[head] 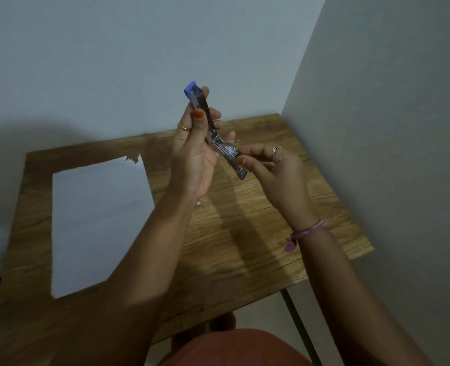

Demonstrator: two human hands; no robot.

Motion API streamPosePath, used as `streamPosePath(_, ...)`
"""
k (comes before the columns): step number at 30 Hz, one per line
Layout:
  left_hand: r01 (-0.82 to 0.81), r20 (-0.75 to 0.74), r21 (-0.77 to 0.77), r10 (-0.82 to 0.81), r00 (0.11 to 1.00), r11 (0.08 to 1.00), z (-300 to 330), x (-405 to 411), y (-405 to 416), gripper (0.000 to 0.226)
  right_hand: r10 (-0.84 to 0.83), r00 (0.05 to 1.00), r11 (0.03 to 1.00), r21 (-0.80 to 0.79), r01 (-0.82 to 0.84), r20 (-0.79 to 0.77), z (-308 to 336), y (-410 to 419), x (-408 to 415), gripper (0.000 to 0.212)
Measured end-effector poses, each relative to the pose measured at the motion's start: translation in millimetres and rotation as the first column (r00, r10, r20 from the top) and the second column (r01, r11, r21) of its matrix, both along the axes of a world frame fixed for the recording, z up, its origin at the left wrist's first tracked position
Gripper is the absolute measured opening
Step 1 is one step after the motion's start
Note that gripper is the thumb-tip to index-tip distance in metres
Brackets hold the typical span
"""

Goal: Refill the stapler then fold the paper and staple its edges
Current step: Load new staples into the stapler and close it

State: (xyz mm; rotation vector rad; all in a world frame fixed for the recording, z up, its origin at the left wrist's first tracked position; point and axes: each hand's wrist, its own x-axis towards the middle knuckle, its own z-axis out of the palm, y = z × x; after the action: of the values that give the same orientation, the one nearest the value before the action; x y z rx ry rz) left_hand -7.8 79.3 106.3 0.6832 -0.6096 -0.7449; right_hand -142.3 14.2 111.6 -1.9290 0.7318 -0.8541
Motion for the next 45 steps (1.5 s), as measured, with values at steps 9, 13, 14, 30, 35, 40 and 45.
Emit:
streamPosePath(9, 0.000, -0.044, -0.031, -0.001, 0.999, 1.000, 7.3, -5.1, 11.9, 0.030, -0.005, 1.000, 0.999, -0.040, 0.006, 0.025, 8.7, 16.6, 0.5, 0.018)
streamPosePath(13, 0.005, -0.066, -0.054, -0.009, 0.998, 0.999, 9.6, -7.2, 15.3, 0.030, -0.030, 0.999, 0.996, -0.084, 0.031, 0.021, 12.2, 22.9, -0.9, 0.018)
streamPosePath(14, 0.010, -0.066, -0.060, -0.014, 0.998, 0.998, 10.1, -7.9, 15.7, 0.030, -0.035, 0.999, 0.995, -0.094, 0.037, 0.024, 13.3, 24.8, -1.1, 0.019)
streamPosePath(30, 0.029, -0.114, -0.077, -0.038, 0.993, 0.997, 10.1, -15.1, 23.4, 0.029, -0.114, 0.993, 0.993, -0.009, 0.114, -0.002, 16.4, 36.3, -1.4, 0.013)
streamPosePath(35, 0.025, -0.177, -0.052, -0.034, 0.984, 0.998, 7.7, -17.1, 23.4, 0.029, -0.102, 0.989, 0.994, -0.046, 0.098, -0.111, 16.5, 37.0, -1.3, 0.008)
streamPosePath(40, 0.001, -0.280, -0.028, -0.009, 0.960, 1.000, 6.1, -16.9, 22.5, 0.026, -0.060, 0.992, 0.998, -0.032, 0.057, -0.107, 15.2, 36.1, -2.8, 0.013)
streamPosePath(45, -0.021, -0.364, -0.039, 0.006, 0.932, 0.999, 5.4, -10.8, 21.5, 0.025, 0.116, 0.993, 0.971, 0.206, -0.119, 0.027, 14.5, 17.8, -11.6, 0.020)
